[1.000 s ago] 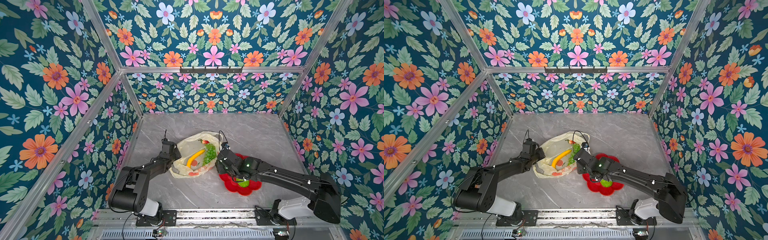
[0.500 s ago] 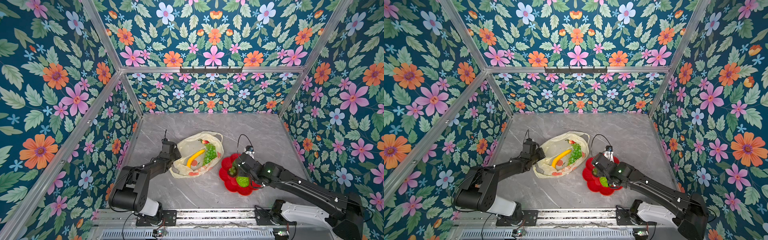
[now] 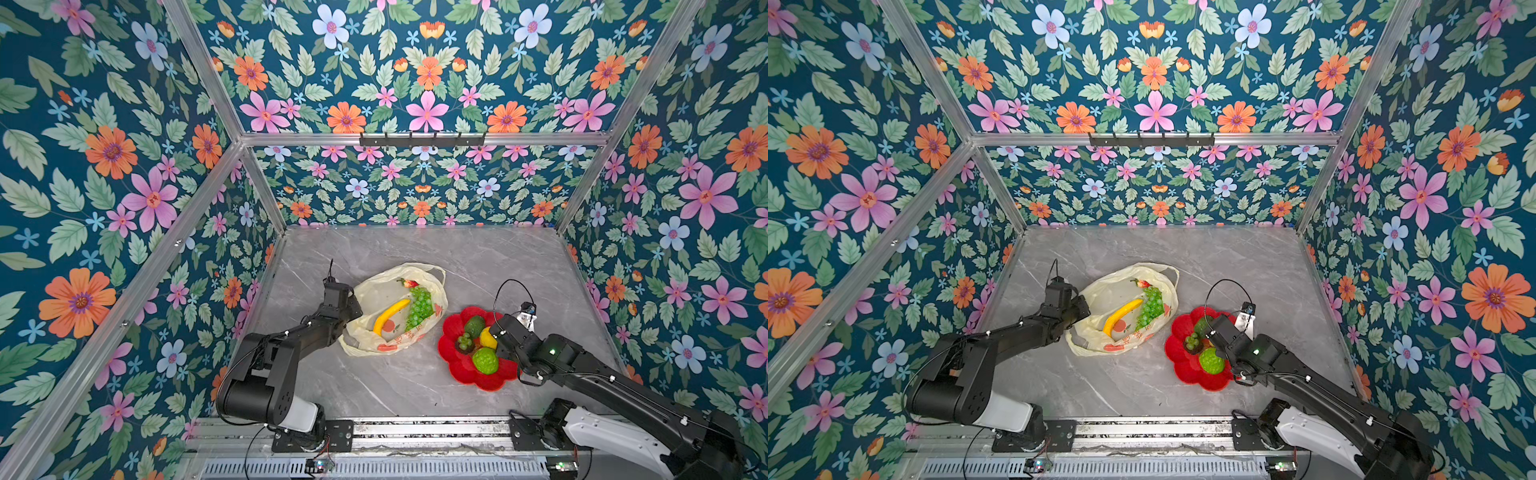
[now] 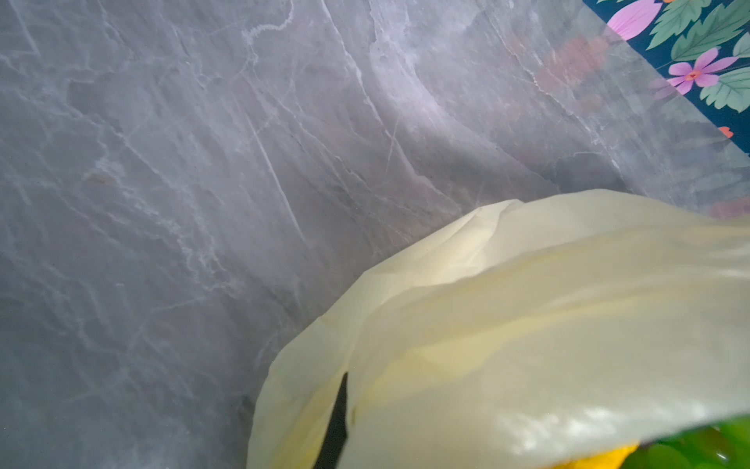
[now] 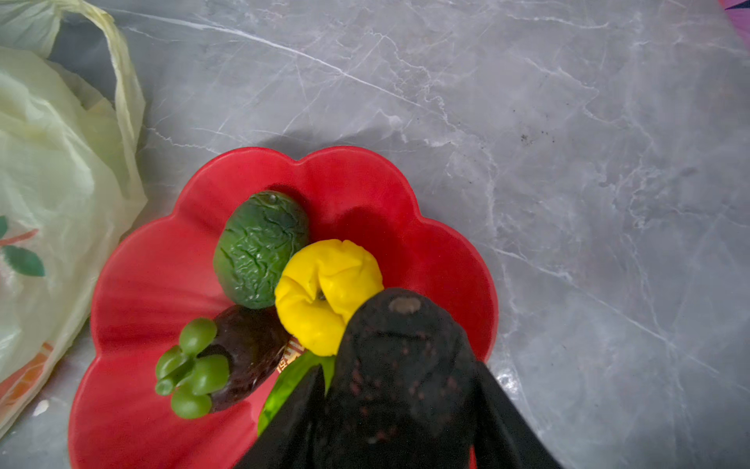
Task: Take the fake fruits out of the plastic bag
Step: 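Carry the dark brown fruit over the red plate and lower it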
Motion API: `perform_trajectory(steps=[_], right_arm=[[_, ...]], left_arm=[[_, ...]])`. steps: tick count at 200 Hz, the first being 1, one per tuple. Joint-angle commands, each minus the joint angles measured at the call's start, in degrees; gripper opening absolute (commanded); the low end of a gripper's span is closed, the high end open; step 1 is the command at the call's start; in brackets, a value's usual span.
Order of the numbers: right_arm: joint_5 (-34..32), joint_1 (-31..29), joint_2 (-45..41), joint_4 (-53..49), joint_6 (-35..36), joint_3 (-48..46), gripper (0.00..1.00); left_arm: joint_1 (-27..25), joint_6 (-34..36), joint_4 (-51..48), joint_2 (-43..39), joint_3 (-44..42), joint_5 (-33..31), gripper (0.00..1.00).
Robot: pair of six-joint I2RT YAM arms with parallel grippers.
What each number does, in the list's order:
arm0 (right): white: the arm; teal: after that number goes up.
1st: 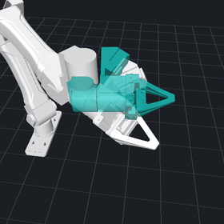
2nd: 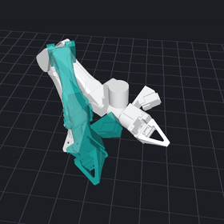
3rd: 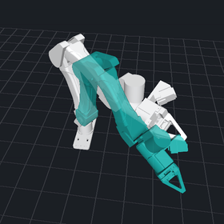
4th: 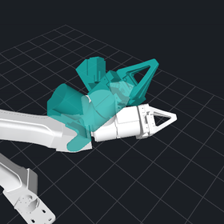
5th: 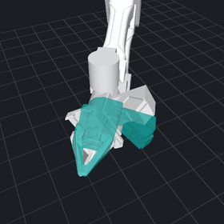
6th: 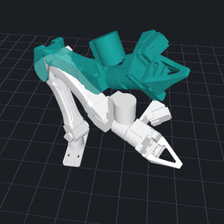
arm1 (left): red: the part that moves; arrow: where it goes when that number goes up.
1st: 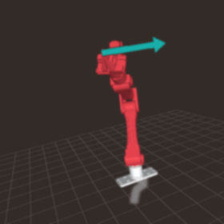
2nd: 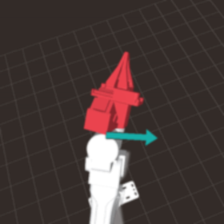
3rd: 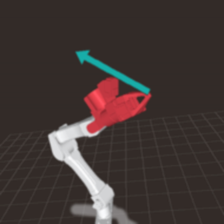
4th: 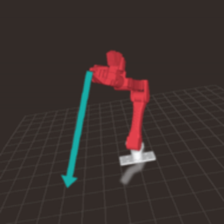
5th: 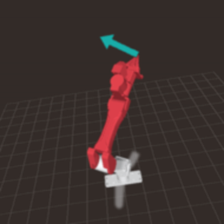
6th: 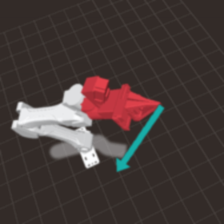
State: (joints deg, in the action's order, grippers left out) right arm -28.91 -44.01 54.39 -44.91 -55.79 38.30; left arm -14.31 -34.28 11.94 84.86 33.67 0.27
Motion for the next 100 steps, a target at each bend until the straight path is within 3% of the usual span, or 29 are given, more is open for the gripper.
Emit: perform_trajectory(steps=[1,100], right_arm=[[-2.1,0.1,0.2,0.6,-4.7,-0.6,0.44],[-4.0,0.1,2.5,2.6,-13.2,-4.9,0.44]], left_arm=[[0.0,0.4,0.2,-0.2,-0.1,-0.2,0.0],[0.1,0.5,0.2,-0.3,-0.1,0.1,0.0]])
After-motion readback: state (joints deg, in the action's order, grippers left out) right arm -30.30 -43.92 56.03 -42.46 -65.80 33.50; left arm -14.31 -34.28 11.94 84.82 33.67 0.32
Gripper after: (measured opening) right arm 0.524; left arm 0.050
